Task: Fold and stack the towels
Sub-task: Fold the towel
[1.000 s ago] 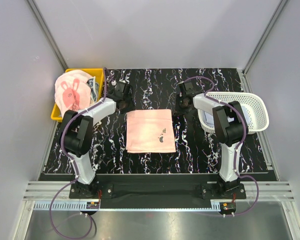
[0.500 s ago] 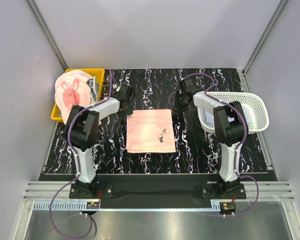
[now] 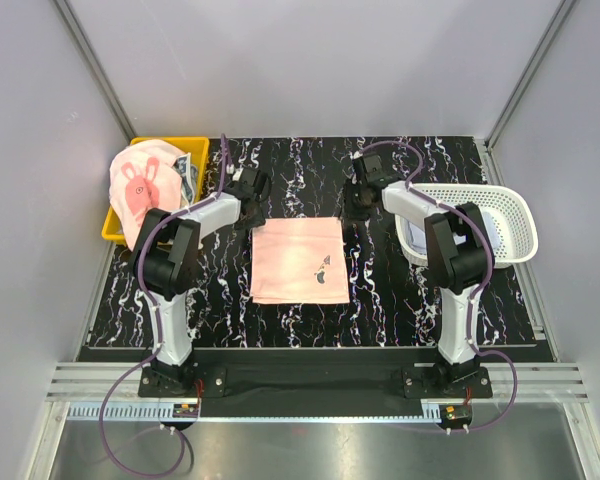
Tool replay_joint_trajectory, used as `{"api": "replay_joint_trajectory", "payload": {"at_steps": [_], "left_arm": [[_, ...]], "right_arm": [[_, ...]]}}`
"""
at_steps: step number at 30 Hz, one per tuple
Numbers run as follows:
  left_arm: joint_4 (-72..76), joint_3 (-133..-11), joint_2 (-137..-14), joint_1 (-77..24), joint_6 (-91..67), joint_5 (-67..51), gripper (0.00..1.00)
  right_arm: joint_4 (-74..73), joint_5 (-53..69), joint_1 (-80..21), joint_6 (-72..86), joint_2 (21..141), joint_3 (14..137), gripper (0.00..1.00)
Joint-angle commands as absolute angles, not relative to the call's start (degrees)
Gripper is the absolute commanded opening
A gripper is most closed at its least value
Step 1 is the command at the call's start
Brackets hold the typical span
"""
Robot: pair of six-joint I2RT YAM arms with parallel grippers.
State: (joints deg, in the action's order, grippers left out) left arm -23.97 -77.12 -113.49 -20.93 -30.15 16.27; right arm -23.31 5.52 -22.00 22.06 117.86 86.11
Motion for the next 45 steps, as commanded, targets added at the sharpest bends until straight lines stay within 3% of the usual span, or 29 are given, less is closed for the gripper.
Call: {"api": "replay_joint_trajectory", "payload": {"at_steps": [1, 24, 45], "left_arm": [[-20.0, -77.0, -110.5, -20.7, -29.3, 15.8, 0.40], [-17.4, -75.4, -111.9, -19.5, -28.8, 14.2, 0.45], [-15.7, -73.9, -111.8, -19.0, -28.2, 12.3, 0.46]], "right_arm": [[-20.6, 4.5, -22.8, 20.7, 116.7, 88.9, 0.39], [-24.5, -3.1, -26.0, 18.0, 125.8, 95.2, 0.40], [-12.8, -2.5, -26.2, 19.4, 113.0, 81.8, 0.45]]}}
